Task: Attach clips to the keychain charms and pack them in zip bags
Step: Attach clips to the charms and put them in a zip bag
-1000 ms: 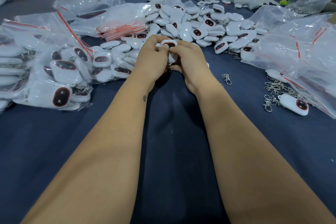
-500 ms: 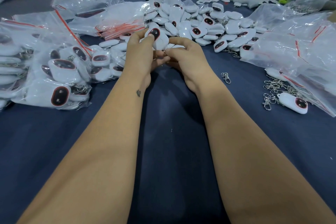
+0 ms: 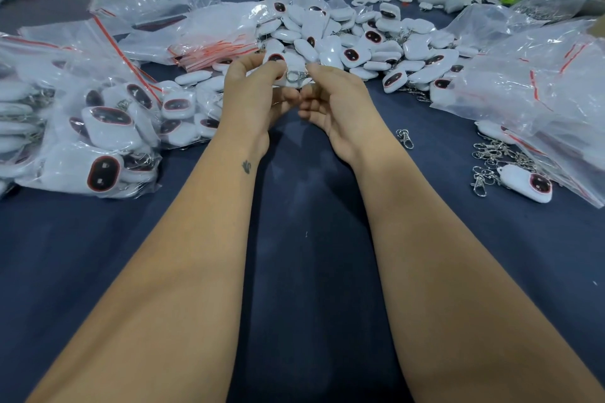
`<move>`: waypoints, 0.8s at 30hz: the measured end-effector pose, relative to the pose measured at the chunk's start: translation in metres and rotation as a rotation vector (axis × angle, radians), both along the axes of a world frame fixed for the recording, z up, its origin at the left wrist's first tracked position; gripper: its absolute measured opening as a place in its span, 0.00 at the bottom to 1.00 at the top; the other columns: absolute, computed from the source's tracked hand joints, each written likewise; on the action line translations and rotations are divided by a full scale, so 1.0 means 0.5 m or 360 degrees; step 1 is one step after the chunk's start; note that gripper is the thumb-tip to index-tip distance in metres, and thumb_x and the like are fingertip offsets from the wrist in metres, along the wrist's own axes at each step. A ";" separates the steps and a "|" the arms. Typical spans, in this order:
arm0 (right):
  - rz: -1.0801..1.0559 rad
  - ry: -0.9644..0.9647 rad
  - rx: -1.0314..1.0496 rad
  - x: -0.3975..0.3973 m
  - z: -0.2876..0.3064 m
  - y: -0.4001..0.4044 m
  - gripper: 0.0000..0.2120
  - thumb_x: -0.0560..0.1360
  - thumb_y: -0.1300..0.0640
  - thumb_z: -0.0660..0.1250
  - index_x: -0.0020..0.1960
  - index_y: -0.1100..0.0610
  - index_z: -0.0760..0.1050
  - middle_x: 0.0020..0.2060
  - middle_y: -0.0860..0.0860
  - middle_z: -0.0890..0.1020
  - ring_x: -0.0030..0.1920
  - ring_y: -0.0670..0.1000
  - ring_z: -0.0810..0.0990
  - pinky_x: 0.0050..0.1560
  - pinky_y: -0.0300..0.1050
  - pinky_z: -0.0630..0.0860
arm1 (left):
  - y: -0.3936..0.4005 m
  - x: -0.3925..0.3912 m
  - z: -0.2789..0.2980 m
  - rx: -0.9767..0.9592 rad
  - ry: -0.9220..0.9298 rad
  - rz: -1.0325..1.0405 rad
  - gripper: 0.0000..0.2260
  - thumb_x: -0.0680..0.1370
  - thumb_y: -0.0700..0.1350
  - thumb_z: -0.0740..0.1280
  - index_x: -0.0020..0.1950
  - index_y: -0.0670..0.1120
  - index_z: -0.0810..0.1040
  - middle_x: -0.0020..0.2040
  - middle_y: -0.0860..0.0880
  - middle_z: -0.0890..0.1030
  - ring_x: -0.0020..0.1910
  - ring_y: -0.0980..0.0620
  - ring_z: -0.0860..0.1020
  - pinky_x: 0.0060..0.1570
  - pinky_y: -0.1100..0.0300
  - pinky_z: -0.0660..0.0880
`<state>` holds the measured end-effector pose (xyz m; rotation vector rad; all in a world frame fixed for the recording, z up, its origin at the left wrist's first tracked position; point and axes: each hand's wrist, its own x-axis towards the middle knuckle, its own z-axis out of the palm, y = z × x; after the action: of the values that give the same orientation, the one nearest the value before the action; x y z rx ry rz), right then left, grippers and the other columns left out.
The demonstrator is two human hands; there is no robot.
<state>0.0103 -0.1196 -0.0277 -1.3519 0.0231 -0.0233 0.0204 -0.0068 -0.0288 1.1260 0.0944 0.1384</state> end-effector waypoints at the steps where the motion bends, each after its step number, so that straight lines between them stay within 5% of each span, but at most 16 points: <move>1: 0.0022 -0.0021 -0.0047 0.000 -0.001 0.001 0.07 0.81 0.59 0.62 0.44 0.56 0.74 0.31 0.52 0.76 0.31 0.48 0.75 0.36 0.39 0.76 | 0.000 -0.001 0.001 0.0019 -0.0006 0.0000 0.07 0.78 0.38 0.66 0.53 0.46 0.71 0.40 0.48 0.78 0.24 0.55 0.75 0.29 0.63 0.75; 9: -0.0168 -0.0143 -0.0018 -0.001 -0.005 0.004 0.08 0.81 0.60 0.64 0.44 0.57 0.77 0.33 0.51 0.76 0.33 0.46 0.74 0.37 0.38 0.76 | -0.003 -0.006 0.005 0.0070 -0.0034 0.0066 0.09 0.77 0.36 0.67 0.52 0.47 0.72 0.40 0.48 0.78 0.27 0.57 0.73 0.28 0.64 0.73; 17: -0.0277 -0.0157 0.0256 -0.003 0.003 0.004 0.05 0.82 0.61 0.62 0.50 0.55 0.76 0.45 0.56 0.77 0.37 0.51 0.76 0.40 0.42 0.77 | -0.015 -0.014 0.005 0.0650 -0.0377 0.0143 0.07 0.76 0.41 0.68 0.48 0.53 0.75 0.39 0.51 0.79 0.25 0.58 0.73 0.25 0.65 0.70; 24: -0.0385 -0.0080 0.0314 0.002 0.001 -0.004 0.06 0.80 0.62 0.63 0.45 0.58 0.75 0.34 0.55 0.76 0.31 0.51 0.82 0.34 0.40 0.79 | 0.014 -0.021 0.013 0.1341 -0.0564 0.0762 0.07 0.74 0.41 0.62 0.48 0.51 0.77 0.43 0.58 0.79 0.45 0.59 0.76 0.45 0.64 0.72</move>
<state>0.0112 -0.1214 -0.0273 -1.1444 0.1429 -0.2530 0.0099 0.0000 -0.0223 1.8821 -0.0197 0.8621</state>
